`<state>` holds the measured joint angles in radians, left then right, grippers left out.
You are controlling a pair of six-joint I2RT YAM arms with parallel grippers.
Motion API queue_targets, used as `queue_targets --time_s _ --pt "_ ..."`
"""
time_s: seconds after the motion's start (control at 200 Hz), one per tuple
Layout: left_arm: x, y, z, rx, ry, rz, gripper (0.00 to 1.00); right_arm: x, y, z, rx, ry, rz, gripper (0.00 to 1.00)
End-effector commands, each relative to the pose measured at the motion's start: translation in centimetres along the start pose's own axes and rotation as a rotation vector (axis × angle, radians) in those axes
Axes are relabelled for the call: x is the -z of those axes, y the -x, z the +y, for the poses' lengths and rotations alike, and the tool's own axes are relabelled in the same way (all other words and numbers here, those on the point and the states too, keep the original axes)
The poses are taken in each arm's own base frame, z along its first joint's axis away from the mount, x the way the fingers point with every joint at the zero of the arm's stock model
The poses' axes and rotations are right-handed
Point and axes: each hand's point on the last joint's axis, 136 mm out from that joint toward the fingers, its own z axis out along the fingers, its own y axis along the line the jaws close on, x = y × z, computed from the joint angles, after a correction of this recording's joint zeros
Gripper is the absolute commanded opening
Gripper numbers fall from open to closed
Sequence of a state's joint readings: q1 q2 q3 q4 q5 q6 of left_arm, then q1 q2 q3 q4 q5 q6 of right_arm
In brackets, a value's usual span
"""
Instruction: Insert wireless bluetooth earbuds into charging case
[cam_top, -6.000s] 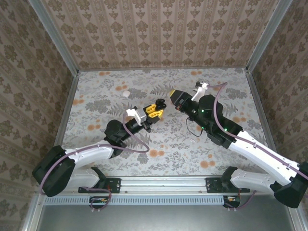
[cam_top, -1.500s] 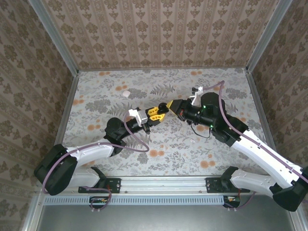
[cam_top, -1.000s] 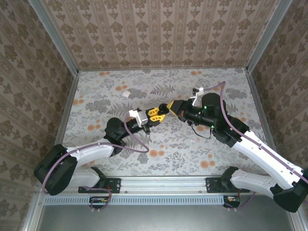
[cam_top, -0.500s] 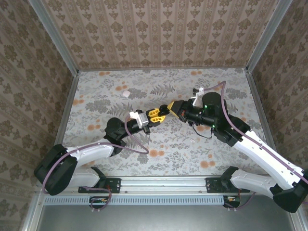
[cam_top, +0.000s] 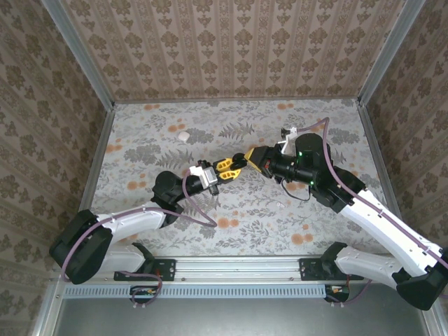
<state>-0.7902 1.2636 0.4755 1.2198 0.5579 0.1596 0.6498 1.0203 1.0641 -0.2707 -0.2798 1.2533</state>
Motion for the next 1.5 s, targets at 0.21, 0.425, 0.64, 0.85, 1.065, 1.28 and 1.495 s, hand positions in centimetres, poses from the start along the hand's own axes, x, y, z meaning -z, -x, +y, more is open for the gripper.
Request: queue_targets --time_s 0.21,0.425,0.64,0.85,1.065,1.28,1.495 --pt "-0.3 1.7 -0.6 -0.073 -0.047 -0.072 0.00 1.2 0.0 0.5 0.006 -0.005 0.014 0.14" --pt "-0.2 1.5 -0.7 -0.068 -0.051 -0.068 0.00 1.3 -0.2 0.8 -0.005 0.005 0.027 0.13" --pt "-0.3 1.6 -0.7 -0.073 -0.054 -0.071 0.00 1.3 -0.5 0.4 -0.036 0.011 0.037 0.12" --pt "-0.4 1.6 -0.8 -0.069 -0.061 -0.073 0.00 1.2 -0.7 0.5 -0.059 0.029 0.043 0.12" --pt "-0.4 1.6 -0.9 -0.062 -0.066 -0.073 0.00 1.0 -0.8 0.6 -0.073 0.035 0.052 0.12" --pt "-0.6 1.3 -0.8 -0.056 -0.062 -0.067 0.00 1.0 -0.9 0.7 -0.083 0.046 0.057 0.12" --pt "-0.9 1.1 -0.7 -0.055 -0.064 -0.065 0.00 1.0 -1.0 0.9 -0.091 0.054 0.066 0.12"
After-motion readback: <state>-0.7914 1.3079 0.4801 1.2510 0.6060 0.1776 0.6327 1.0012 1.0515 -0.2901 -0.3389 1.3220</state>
